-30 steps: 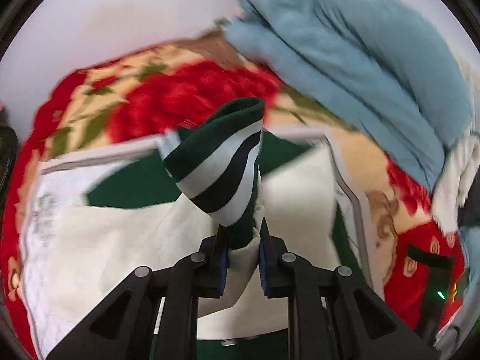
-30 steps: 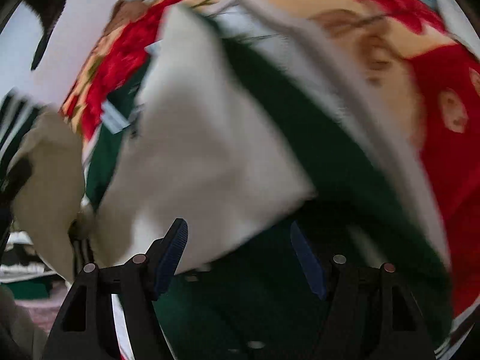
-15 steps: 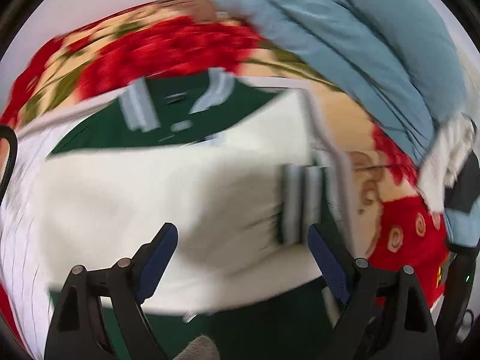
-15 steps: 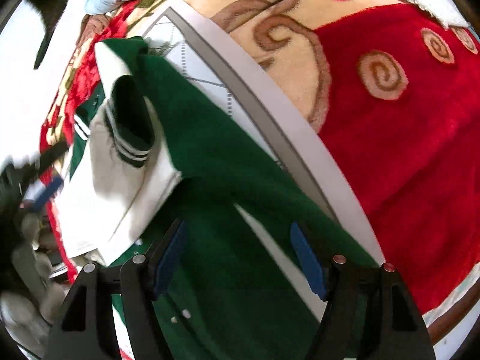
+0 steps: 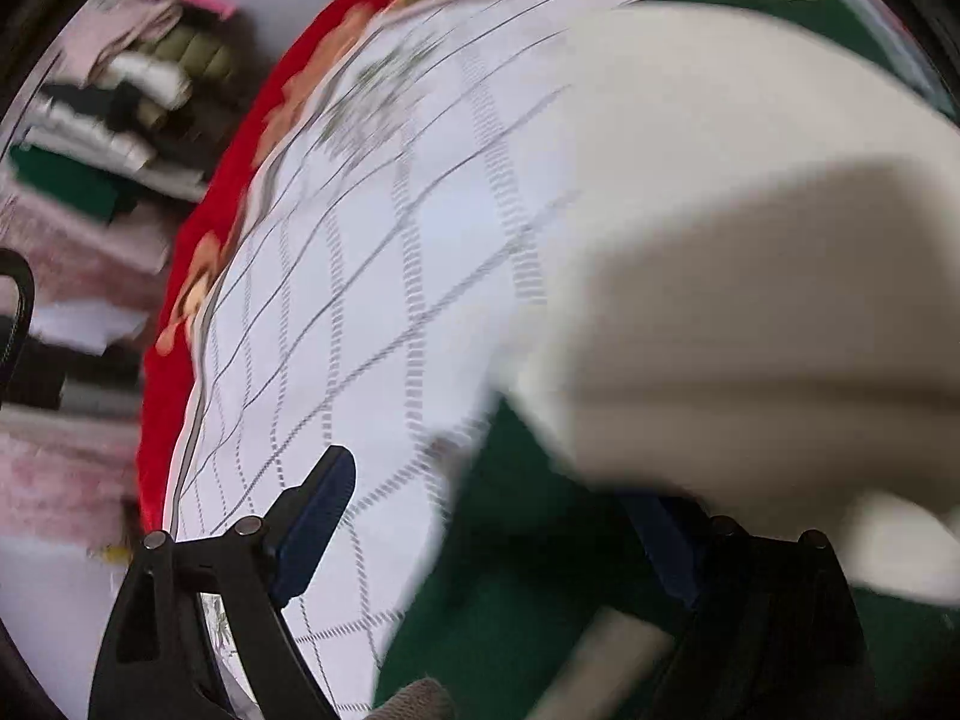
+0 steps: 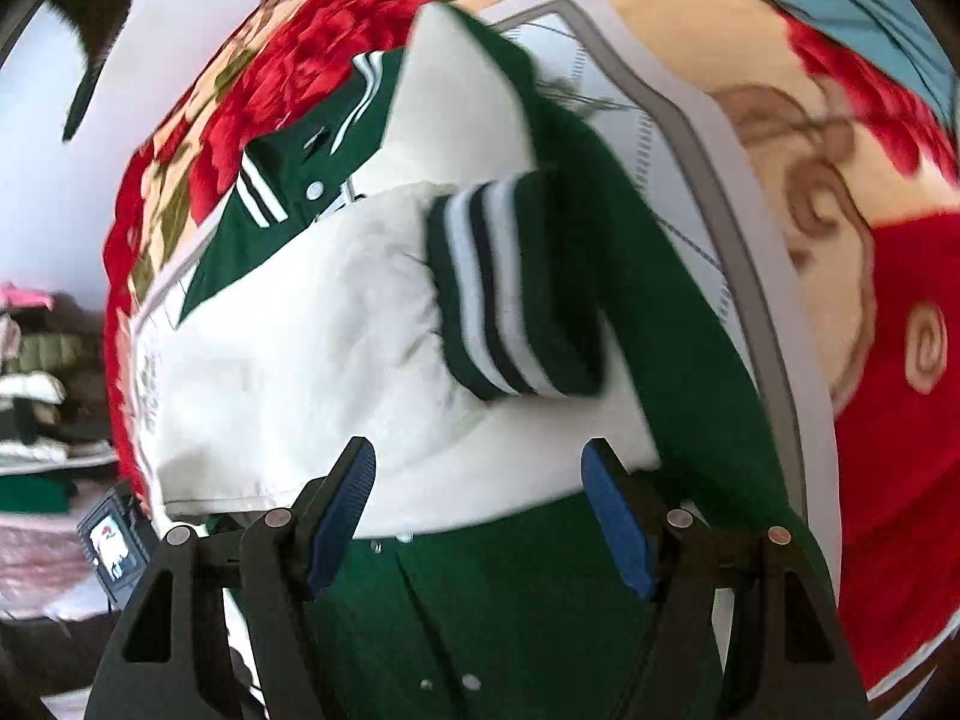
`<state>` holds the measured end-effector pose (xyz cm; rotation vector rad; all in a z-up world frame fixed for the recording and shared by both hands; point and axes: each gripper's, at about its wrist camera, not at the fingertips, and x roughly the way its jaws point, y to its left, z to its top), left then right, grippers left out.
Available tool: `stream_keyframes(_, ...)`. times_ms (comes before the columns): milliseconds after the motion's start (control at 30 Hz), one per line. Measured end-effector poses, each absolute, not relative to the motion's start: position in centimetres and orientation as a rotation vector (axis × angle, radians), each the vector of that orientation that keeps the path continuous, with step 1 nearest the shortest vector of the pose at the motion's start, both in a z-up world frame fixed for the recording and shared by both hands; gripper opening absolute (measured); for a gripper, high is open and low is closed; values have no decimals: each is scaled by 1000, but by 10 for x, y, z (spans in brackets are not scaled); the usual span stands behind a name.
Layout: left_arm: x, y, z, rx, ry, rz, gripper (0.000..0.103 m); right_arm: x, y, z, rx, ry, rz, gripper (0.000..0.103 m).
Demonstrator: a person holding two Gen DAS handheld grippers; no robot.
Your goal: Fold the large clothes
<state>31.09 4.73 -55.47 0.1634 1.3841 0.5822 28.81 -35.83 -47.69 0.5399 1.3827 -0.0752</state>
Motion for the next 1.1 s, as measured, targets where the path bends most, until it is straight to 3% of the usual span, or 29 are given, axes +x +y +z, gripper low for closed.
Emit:
stream_keyframes(67, 311, 65, -555, 88, 1387, 591, 103, 285, -358, -480, 493, 1385, -98, 73)
stream_keyframes(300, 306, 65, -549, 87, 1395, 531, 103, 309, -378, -523, 300, 1420, -317, 70)
stream_keyframes(367, 298, 65, -540, 59, 1405, 498, 103, 311, -395, -540, 410, 1474, -341, 71)
stream_keyframes(533, 265, 80, -501, -19, 1334, 423, 102, 298, -396, -508, 430, 1445, -258, 71)
stream_keyframes(733, 287, 84, -546, -55, 1412, 292, 100, 252, -395, -510, 348, 1502, -282, 71)
stream_keyframes(767, 294, 82, -551, -46, 1405, 275, 94, 248, -395, -514, 350, 1513, -288, 71)
stream_keyframes(800, 302, 77, -557, -28, 1394, 250, 68, 244, -395, -519, 356, 1520, -297, 71)
stream_keyframes(900, 320, 65, -560, -2, 1346, 197, 22, 240, -391, -532, 334, 1515, -325, 71)
stream_keyframes(933, 323, 60, -558, 26, 1330, 189, 17, 242, -387, -538, 323, 1520, -328, 70)
stream_keyframes(1000, 324, 62, -555, 33, 1303, 201, 15, 238, -386, -543, 319, 1525, -343, 46)
stream_keyframes(1033, 324, 67, -555, 20, 1300, 202, 15, 237, -386, -543, 320, 1519, -362, 44)
stream_keyframes(1100, 324, 76, -555, -3, 1295, 208, 15, 237, -384, -541, 348, 1513, -368, 29)
